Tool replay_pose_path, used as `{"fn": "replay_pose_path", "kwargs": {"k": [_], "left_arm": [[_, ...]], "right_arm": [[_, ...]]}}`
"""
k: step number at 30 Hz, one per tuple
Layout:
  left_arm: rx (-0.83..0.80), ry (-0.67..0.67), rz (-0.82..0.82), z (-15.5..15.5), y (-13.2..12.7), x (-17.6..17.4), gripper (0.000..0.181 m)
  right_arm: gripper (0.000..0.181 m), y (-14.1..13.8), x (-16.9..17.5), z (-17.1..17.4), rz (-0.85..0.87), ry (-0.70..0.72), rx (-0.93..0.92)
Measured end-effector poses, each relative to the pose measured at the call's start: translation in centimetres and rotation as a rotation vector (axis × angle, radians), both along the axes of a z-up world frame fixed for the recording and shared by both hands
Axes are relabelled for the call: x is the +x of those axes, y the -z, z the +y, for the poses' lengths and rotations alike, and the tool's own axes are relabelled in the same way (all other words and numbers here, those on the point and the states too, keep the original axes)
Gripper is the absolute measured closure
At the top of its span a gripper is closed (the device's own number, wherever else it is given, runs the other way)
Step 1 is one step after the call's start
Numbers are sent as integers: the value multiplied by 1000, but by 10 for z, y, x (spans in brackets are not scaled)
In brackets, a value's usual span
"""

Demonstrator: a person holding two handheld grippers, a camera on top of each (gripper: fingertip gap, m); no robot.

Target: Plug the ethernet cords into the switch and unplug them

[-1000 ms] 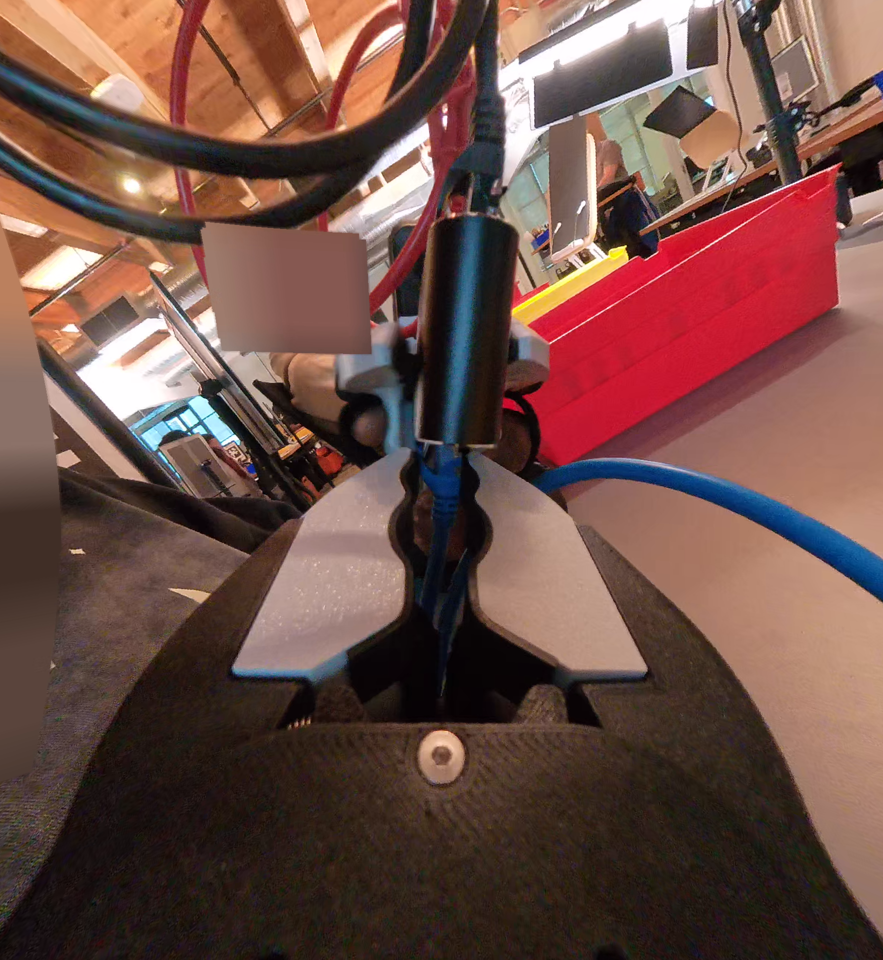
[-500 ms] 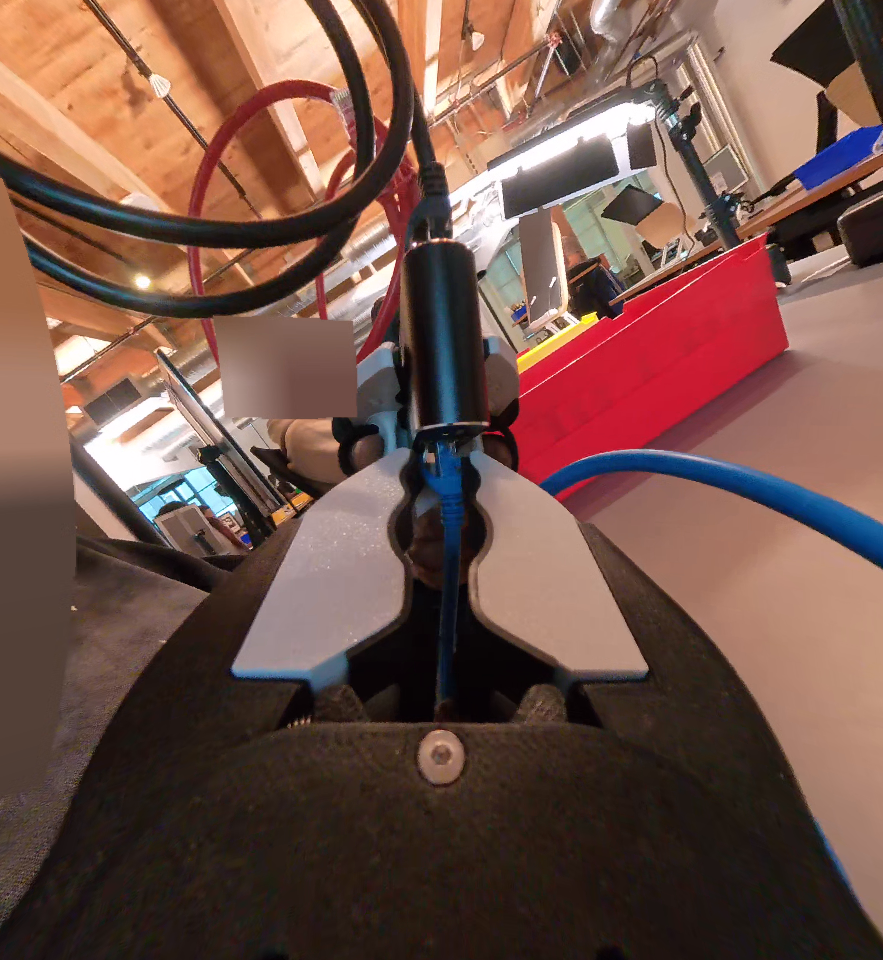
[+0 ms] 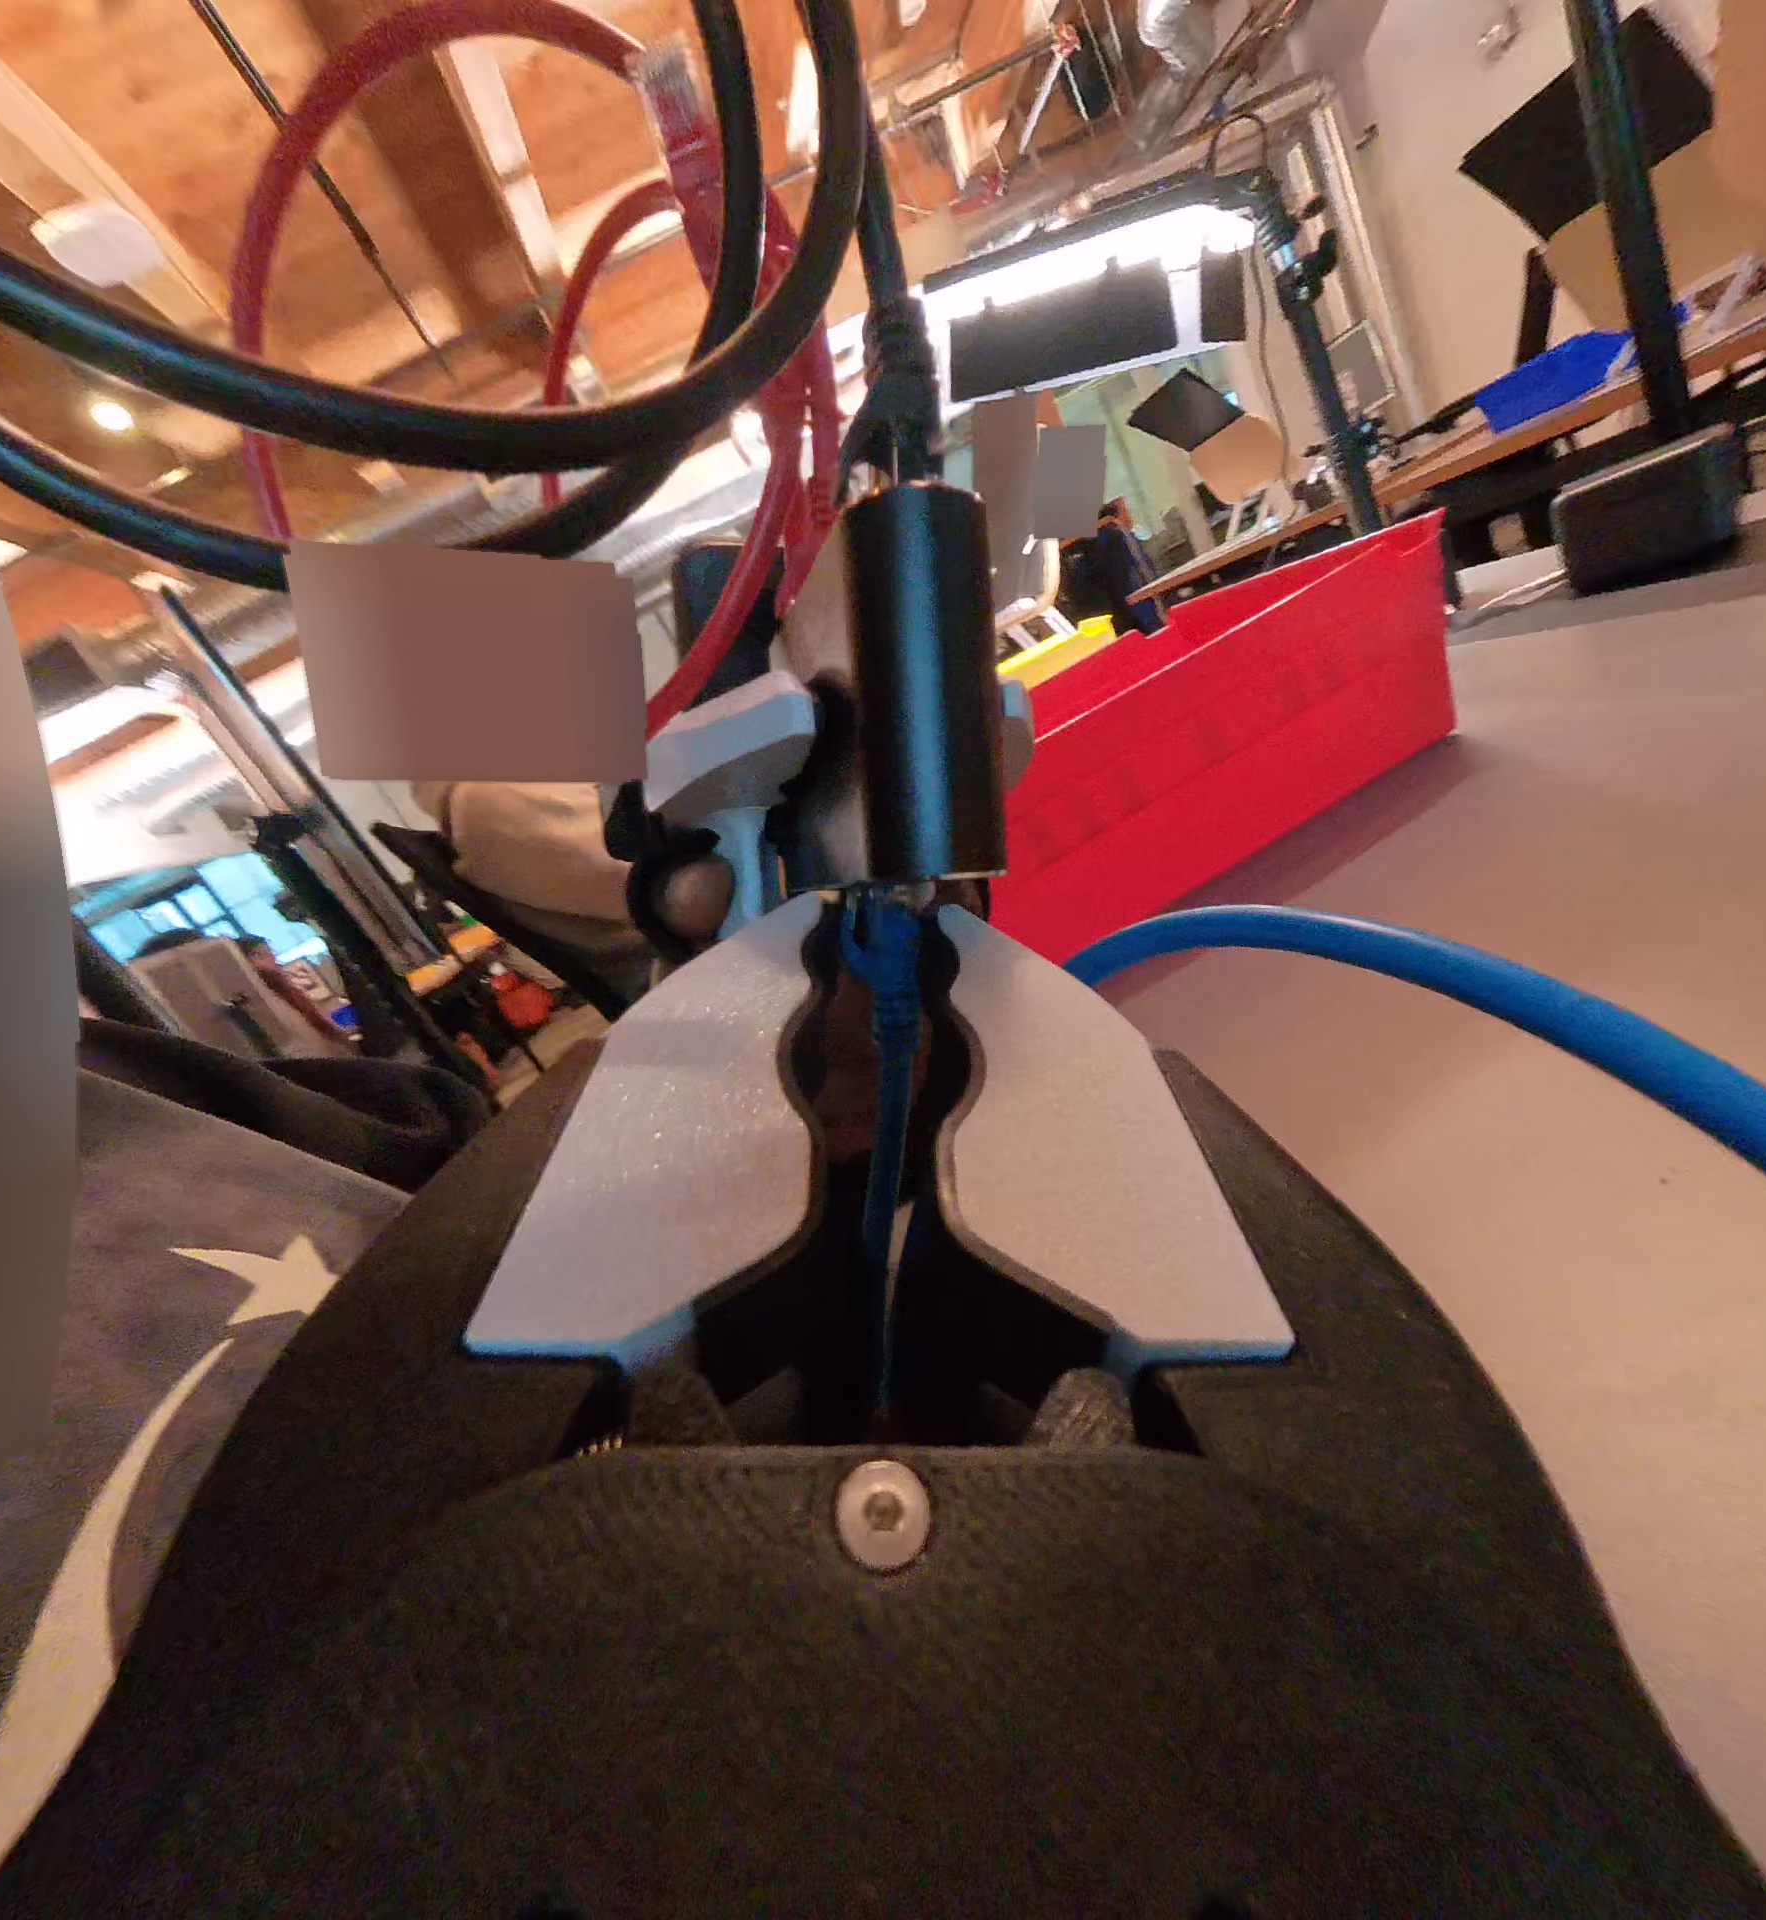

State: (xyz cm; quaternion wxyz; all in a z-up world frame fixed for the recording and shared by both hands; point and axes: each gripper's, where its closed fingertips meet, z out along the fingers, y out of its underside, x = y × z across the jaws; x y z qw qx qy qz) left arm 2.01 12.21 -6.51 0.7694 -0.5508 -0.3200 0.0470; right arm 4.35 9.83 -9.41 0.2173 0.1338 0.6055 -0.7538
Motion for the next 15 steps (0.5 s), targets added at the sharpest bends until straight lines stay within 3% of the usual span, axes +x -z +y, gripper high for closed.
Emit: {"fn": "replay_pose_path", "kwargs": {"k": [11,14,15], "left_arm": [[-97,-102,80,0,1,-3,155],[-45,-91,150,-2,-12,5,155],[23,-92,210,-7,-25,10,155]], "right_arm": [[169,2,-5,-2,172,157,60],[168,-3,1,-4,113,95,42],[169,9,-5,-7,61,101,104]]}}
